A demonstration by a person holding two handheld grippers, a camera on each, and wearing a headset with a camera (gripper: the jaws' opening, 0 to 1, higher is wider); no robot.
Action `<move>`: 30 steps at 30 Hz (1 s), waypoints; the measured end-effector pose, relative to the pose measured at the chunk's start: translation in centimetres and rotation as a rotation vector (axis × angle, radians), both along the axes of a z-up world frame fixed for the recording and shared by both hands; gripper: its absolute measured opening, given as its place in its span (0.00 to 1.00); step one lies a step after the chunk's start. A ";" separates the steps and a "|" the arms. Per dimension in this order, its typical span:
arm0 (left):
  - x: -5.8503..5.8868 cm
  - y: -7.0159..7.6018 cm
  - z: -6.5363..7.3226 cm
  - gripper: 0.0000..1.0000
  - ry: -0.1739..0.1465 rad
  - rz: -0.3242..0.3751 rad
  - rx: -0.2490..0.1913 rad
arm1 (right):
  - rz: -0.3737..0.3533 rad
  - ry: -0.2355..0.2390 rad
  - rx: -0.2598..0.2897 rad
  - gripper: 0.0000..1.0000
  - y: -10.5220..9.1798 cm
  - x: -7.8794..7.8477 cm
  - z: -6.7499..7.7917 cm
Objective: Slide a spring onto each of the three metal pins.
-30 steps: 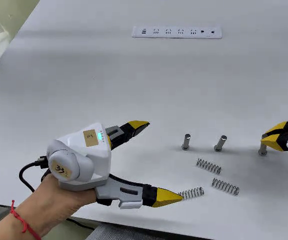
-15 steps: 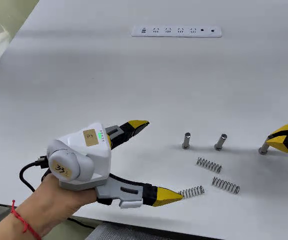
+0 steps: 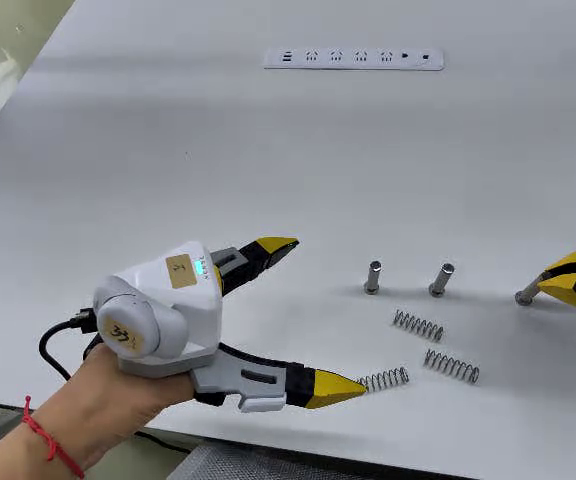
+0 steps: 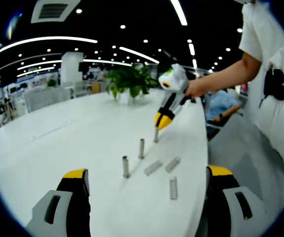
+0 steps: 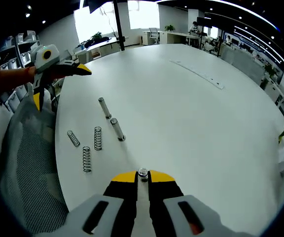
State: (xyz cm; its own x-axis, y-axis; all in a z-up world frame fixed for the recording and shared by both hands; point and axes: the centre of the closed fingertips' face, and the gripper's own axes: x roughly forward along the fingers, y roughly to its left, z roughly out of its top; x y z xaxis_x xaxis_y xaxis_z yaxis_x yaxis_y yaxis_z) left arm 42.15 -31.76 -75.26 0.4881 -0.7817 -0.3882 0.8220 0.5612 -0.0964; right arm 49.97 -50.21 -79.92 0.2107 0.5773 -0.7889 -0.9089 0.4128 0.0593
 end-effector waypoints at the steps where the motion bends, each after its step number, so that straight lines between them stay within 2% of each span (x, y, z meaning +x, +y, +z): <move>1: 0.0 0.0 0.0 1.00 0.000 0.000 0.001 | 0.001 -0.001 0.000 0.09 0.0 0.0 0.0; 4: 0.0 0.0 0.0 1.00 0.000 0.000 -0.001 | 0.000 -0.006 0.002 0.09 -0.1 0.4 -0.1; 30: 0.0 -0.1 0.0 0.99 0.000 0.006 -0.006 | 0.017 -0.018 0.011 0.09 1.2 0.1 0.0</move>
State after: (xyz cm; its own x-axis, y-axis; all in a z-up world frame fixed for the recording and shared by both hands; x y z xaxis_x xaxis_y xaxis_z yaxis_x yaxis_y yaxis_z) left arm 42.16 -31.88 -75.21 0.4926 -0.7812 -0.3835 0.8187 0.5655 -0.1002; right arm 50.10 -48.97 -79.91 0.2152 0.5897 -0.7784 -0.9168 0.3966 0.0470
